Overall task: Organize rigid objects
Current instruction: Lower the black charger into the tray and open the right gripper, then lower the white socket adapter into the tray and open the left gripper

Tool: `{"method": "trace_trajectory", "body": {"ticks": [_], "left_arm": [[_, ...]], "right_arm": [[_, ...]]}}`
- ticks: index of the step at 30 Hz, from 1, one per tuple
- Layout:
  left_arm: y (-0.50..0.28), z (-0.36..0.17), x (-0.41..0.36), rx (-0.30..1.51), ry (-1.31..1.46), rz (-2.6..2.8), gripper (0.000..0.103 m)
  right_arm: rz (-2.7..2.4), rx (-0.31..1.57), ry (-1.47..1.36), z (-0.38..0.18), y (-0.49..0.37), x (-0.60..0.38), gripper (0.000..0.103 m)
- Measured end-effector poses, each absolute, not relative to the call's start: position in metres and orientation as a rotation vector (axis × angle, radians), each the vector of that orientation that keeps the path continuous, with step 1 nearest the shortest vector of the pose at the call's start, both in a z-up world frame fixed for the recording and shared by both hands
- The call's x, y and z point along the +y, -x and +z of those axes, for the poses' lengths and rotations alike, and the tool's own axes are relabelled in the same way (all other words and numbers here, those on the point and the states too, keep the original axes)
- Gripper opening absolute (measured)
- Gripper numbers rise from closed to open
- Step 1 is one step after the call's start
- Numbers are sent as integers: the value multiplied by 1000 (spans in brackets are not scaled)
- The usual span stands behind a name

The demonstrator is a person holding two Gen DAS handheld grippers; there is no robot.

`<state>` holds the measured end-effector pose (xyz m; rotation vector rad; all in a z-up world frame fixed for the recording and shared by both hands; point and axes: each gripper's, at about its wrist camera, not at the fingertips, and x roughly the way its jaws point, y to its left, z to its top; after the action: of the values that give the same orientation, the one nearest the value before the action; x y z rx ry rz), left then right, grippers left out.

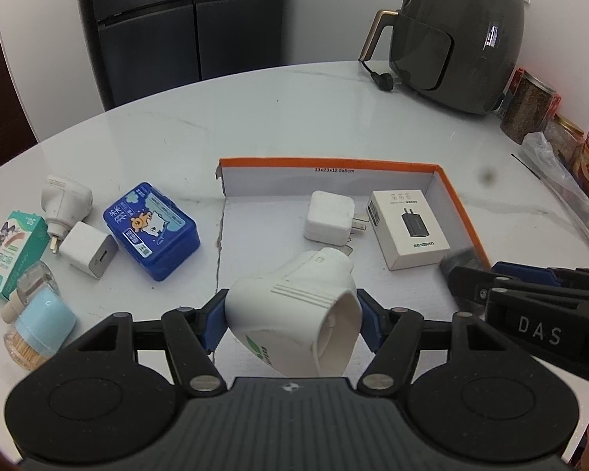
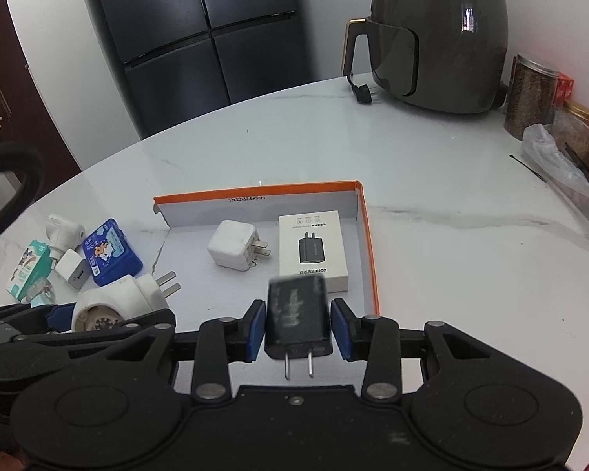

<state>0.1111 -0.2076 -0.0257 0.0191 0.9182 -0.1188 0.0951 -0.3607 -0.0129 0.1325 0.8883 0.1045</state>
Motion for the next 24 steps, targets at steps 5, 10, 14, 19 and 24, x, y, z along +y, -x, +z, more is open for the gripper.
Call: {"method": "trace_trajectory", "body": {"ticks": [5, 10, 14, 19, 24], "left_arm": [[-114, -29, -213, 925, -25, -129, 66], [-117, -33, -224, 930, -24, -152, 66], [-119, -34, -239, 926, -33, -195, 67], [-118, -33, -246, 926, -37, -226, 74], [-111, -23, -235, 908, -30, -215, 76]], "right_arm": [[100, 864, -153, -9, -89, -372, 47], [71, 835, -164, 1, -77, -385, 47], [41, 821, -178, 7, -69, -395, 50], [20, 811, -190, 12, -61, -399, 50], [21, 793, -188, 20, -54, -392, 53]]}}
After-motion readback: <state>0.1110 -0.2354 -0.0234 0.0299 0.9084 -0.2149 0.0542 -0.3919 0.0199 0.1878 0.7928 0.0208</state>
